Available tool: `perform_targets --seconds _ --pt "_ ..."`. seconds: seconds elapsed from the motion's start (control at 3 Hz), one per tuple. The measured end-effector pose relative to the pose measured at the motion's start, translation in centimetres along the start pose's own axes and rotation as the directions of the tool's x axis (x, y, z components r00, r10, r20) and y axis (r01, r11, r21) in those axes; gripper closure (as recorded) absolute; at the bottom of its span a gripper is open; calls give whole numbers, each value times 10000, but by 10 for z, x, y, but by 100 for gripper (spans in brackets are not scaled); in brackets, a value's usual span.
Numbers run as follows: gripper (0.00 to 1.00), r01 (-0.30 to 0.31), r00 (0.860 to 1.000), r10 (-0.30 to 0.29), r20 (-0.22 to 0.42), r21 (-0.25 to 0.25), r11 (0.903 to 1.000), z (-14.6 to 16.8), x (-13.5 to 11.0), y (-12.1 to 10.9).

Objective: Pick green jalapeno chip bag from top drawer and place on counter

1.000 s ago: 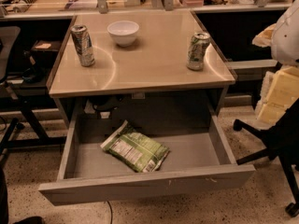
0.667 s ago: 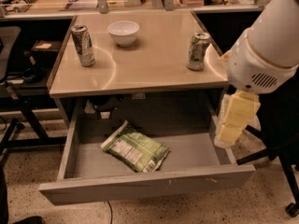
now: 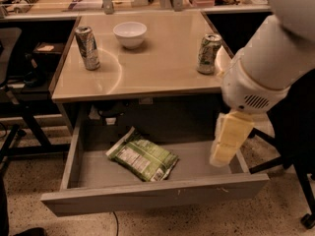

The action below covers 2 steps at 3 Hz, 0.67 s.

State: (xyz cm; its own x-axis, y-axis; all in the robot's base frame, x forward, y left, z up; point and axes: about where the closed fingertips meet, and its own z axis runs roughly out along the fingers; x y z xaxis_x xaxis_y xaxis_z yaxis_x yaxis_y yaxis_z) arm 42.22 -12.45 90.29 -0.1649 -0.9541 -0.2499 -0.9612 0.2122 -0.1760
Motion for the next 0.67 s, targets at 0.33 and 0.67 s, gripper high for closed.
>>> perform_targets --seconds 0.33,0.67 --pt "0 -106 9996 109 265 -131 9999 44 -27 8" --pt "0 -106 9996 109 265 -131 9999 44 -27 8"
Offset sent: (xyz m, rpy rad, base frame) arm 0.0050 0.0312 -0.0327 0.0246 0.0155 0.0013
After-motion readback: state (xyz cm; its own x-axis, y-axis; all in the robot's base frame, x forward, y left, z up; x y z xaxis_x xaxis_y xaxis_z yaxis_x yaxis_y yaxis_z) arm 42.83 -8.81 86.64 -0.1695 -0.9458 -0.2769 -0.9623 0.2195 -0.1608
